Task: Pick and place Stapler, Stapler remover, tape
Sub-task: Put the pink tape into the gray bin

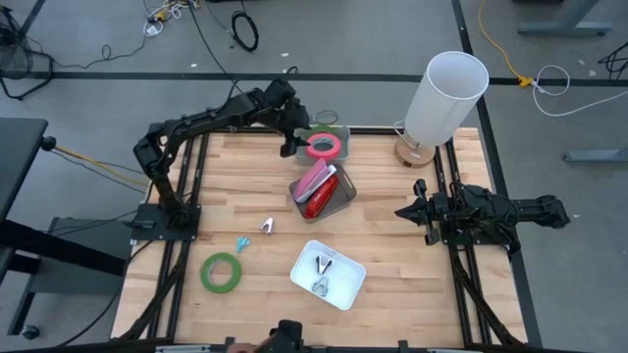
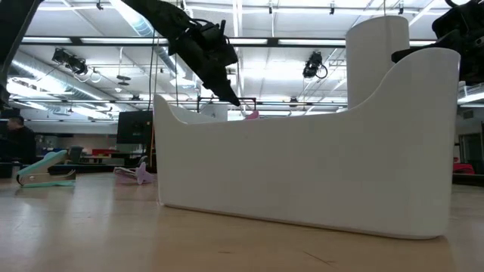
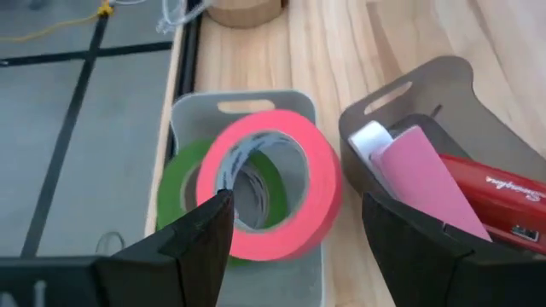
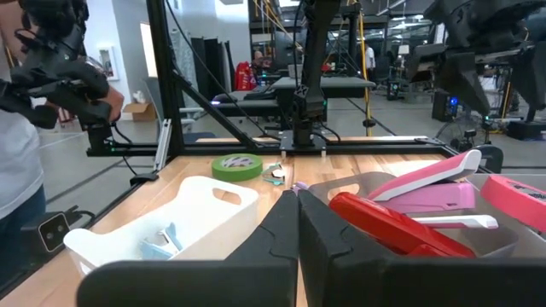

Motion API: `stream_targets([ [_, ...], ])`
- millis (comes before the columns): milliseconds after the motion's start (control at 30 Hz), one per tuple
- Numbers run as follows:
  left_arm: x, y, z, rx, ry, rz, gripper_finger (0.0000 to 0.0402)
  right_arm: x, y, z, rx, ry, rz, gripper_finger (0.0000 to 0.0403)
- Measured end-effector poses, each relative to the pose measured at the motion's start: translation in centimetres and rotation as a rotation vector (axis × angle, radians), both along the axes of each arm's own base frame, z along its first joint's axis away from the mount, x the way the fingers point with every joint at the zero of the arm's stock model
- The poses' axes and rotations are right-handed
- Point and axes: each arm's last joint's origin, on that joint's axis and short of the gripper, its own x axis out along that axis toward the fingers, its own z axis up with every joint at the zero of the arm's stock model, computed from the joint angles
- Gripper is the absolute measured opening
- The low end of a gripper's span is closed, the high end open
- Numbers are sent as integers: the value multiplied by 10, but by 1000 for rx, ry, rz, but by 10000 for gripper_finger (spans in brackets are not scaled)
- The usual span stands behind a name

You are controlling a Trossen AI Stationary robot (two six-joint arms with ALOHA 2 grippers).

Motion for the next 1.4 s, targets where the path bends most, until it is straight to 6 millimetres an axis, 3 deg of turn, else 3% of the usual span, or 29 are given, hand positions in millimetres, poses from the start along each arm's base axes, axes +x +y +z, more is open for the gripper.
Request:
stream_targets([
  [433, 16, 11, -51, -99, 85, -64, 259, 0, 0, 0, 0, 0, 0, 2],
  [600, 19, 13, -63, -119, 99, -72, 259, 0, 0, 0, 0, 0, 0, 2],
  [967, 19, 16, -64, 120, 141, -223, 259, 0, 0, 0, 0, 0, 0, 2],
  [1400, 25, 10, -65, 93, 99, -286, 259, 0, 0, 0, 0, 0, 0, 2],
])
